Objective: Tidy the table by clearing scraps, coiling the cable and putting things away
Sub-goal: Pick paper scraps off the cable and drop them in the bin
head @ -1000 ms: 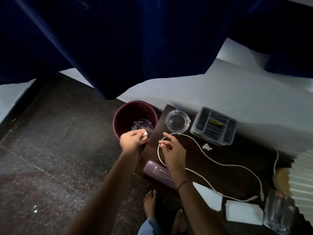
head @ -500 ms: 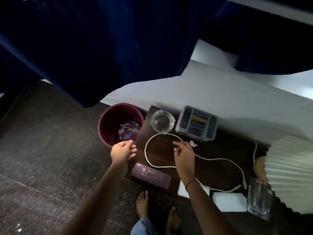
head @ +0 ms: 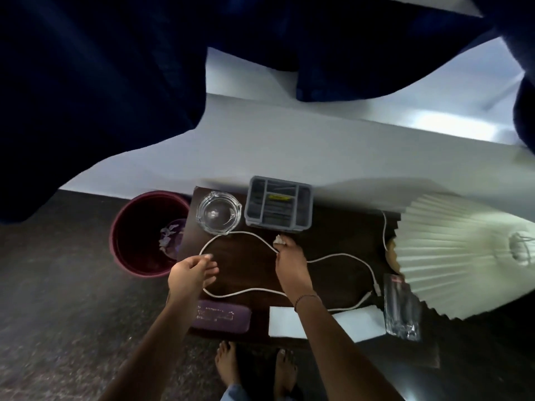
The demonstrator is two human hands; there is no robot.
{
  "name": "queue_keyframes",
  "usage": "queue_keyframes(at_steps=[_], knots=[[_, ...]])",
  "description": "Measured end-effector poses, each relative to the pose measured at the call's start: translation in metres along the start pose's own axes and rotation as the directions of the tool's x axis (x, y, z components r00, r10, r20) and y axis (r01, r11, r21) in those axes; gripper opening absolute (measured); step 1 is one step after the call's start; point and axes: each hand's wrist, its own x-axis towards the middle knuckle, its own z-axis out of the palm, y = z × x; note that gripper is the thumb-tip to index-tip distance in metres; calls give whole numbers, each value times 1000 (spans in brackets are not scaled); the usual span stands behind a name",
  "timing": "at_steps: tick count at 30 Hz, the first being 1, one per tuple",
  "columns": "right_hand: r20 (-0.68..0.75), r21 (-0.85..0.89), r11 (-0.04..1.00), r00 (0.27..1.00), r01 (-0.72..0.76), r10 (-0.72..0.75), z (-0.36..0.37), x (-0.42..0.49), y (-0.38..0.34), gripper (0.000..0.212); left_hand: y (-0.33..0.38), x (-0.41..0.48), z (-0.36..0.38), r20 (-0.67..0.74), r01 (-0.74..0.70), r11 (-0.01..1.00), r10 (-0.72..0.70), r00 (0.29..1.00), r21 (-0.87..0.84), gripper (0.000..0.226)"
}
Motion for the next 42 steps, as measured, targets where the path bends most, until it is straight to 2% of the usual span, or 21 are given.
queue_keyframes(at_steps=[5, 10, 12, 16, 22, 27, 31, 34, 42], knots=[[13, 13, 1000, 1000, 6, -6, -7, 0, 3, 39, 6, -3, 9, 47, 13, 1000, -11, 999, -28, 13], [-187, 243, 961, 979, 132, -87, -5, -17, -23, 43, 12, -12, 19, 143, 53, 991, -35, 989, -126, 15], [-200, 330, 923, 970, 197, -136, -2, -30, -46, 40, 15, -16, 19, 139, 36, 986, -13, 990, -163, 10], [-120, 475, 856, 979, 204, -166, 12, -48, -87, 41, 20, -19, 4, 71, -84, 972, 102, 992, -221, 10], [-70, 571, 776, 958, 267, -279, 34, -49, -123, 49, 29, -10, -41, -92, -157, 970, 142, 986, -185, 9], [-68, 620, 731, 948, 283, -310, 44, -49, -135, 48, 55, 11, -75, -268, -257, 915, 175, 947, -310, 26], [-65, 604, 744, 948, 286, -312, 46, -54, -134, 45, 70, 29, -99, -304, -199, 912, 87, 949, -358, 43], [-73, 587, 762, 955, 275, -289, 50, -58, -127, 40, 67, 35, -107, -324, -144, 935, 32, 945, -326, 47], [-136, 597, 769, 973, 229, -185, 42, -70, -96, 33, 19, 12, -97, -229, -37, 994, 13, 973, -101, 29]])
